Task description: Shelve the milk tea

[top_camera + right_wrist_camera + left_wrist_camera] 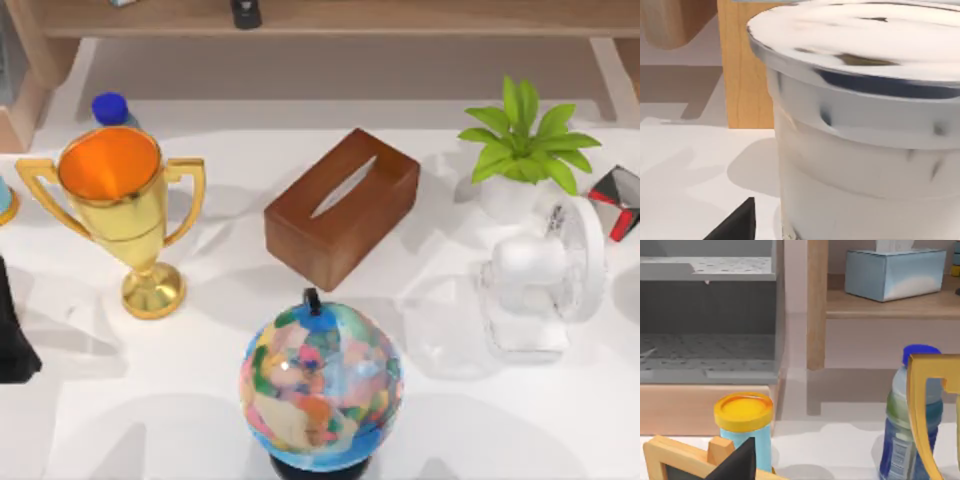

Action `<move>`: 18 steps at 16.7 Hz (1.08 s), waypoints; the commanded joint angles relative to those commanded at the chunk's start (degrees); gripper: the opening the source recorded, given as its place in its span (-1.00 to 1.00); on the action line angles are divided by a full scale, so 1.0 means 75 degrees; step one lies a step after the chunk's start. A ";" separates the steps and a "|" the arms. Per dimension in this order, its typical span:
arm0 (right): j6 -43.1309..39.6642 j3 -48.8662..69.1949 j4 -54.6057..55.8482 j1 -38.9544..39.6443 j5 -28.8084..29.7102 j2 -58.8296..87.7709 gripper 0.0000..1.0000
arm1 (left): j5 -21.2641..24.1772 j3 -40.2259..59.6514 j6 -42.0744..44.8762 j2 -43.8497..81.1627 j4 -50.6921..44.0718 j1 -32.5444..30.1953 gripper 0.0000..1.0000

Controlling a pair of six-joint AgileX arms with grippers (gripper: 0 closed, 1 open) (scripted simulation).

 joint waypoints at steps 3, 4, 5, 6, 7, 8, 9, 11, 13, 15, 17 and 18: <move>0.0087 0.0685 -0.0285 0.0632 0.0634 0.0355 1.00 | 0.0000 0.0000 0.0000 0.0000 0.0000 0.0000 1.00; 0.0108 0.0852 -0.0356 0.0788 0.0789 0.0439 1.00 | 0.0000 0.0000 0.0000 0.0000 0.0000 0.0000 1.00; 0.0124 0.0965 -0.0403 0.0891 0.0893 0.0497 1.00 | 0.0000 0.0000 0.0000 0.0000 0.0000 0.0000 1.00; 0.0129 0.1003 -0.0421 0.0928 0.0930 0.0516 1.00 | 0.0000 0.0000 0.0000 0.0000 0.0000 0.0000 1.00; 0.0129 0.1003 -0.0421 0.0928 0.0930 0.0516 1.00 | 0.0000 0.0000 0.0000 0.0000 0.0000 0.0000 1.00; 0.0129 0.1003 -0.0421 0.0928 0.0930 0.0516 1.00 | 0.0000 0.0000 0.0000 0.0000 0.0000 0.0000 1.00; 0.0129 0.1003 -0.0421 0.0928 0.0930 0.0516 1.00 | 0.0000 0.0000 0.0000 0.0000 0.0000 0.0000 1.00; 0.0129 0.1003 -0.0421 0.0928 0.0930 0.0516 0.70 | 0.0000 0.0000 0.0000 0.0000 0.0000 0.0000 1.00; 0.0129 0.1003 -0.0421 0.0928 0.0930 0.0516 0.40 | 0.0000 0.0000 0.0000 0.0000 0.0000 0.0000 1.00; 0.0129 0.1003 -0.0421 0.0928 0.0930 0.0516 0.10 | 0.0000 0.0000 0.0000 0.0000 0.0000 0.0000 1.00; 0.0129 0.1003 -0.0421 0.0928 0.0930 0.0516 -0.21 | 0.0000 0.0000 0.0000 0.0000 0.0000 0.0000 1.00; 0.0129 0.1003 -0.0421 0.0928 0.0930 0.0516 -0.36 | 0.0000 0.0000 0.0000 0.0000 0.0000 0.0000 1.00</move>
